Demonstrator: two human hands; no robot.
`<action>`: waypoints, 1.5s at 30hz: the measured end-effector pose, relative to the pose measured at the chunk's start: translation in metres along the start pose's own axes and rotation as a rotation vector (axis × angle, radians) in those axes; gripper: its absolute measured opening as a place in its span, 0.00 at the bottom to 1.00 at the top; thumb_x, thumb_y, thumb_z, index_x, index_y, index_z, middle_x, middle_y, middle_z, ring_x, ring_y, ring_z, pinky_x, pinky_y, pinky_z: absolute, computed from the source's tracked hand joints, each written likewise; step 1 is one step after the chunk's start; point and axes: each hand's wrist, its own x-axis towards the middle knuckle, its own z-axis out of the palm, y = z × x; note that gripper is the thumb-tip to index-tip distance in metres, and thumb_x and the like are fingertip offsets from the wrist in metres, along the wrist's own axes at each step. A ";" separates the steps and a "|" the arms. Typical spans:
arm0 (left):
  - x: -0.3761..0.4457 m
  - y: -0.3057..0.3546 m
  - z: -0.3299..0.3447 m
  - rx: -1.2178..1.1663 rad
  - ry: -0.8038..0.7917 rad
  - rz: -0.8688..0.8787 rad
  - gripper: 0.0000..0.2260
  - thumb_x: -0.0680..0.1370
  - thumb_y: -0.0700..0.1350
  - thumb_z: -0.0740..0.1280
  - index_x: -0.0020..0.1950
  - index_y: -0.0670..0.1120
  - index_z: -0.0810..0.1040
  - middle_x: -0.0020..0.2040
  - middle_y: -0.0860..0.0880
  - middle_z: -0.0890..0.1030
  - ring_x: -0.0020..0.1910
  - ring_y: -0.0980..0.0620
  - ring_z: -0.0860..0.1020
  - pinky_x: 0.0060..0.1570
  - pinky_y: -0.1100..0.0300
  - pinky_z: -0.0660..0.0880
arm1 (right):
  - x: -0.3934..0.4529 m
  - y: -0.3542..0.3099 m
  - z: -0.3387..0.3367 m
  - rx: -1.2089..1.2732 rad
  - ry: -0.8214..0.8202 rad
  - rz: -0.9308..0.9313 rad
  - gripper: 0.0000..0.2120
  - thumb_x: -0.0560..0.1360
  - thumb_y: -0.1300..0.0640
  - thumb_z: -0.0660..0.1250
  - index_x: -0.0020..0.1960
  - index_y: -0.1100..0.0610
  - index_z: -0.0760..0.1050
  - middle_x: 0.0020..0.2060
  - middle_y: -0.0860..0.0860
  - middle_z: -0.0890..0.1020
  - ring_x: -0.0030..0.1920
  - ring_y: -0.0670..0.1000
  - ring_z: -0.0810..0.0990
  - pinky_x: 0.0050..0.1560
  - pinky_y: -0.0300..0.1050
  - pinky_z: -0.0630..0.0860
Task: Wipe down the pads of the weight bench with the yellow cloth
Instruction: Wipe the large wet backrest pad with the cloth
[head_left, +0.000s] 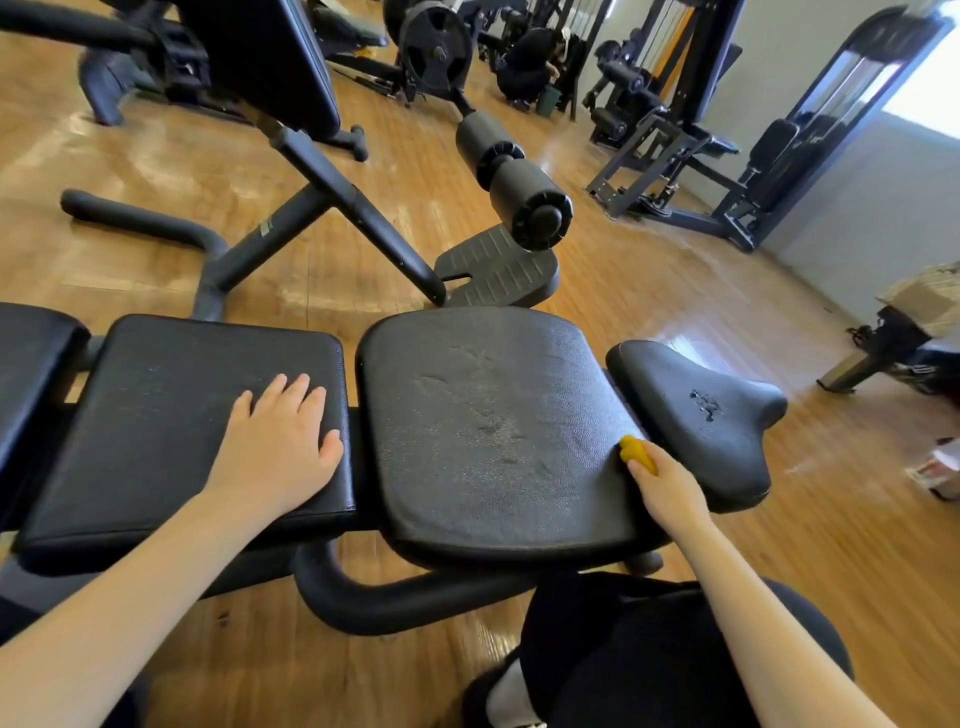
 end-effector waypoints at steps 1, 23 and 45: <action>0.000 0.000 0.000 0.000 0.001 0.000 0.25 0.79 0.53 0.54 0.74 0.44 0.58 0.75 0.45 0.58 0.74 0.47 0.53 0.70 0.47 0.53 | -0.004 -0.007 0.002 -0.042 0.000 -0.030 0.18 0.77 0.56 0.61 0.66 0.55 0.70 0.65 0.54 0.74 0.65 0.57 0.72 0.62 0.46 0.65; 0.001 -0.001 0.002 0.009 -0.006 -0.005 0.25 0.78 0.52 0.55 0.73 0.43 0.59 0.74 0.44 0.59 0.74 0.46 0.54 0.70 0.46 0.53 | -0.069 -0.075 0.054 -0.037 -0.188 -0.611 0.22 0.73 0.49 0.57 0.65 0.53 0.72 0.65 0.49 0.75 0.67 0.50 0.70 0.69 0.41 0.62; 0.001 0.000 0.002 0.007 0.007 0.002 0.24 0.78 0.50 0.57 0.72 0.41 0.62 0.73 0.43 0.62 0.73 0.44 0.57 0.69 0.44 0.55 | -0.141 -0.107 0.097 0.054 0.155 -0.632 0.18 0.71 0.51 0.60 0.60 0.50 0.73 0.59 0.46 0.79 0.61 0.49 0.74 0.65 0.44 0.65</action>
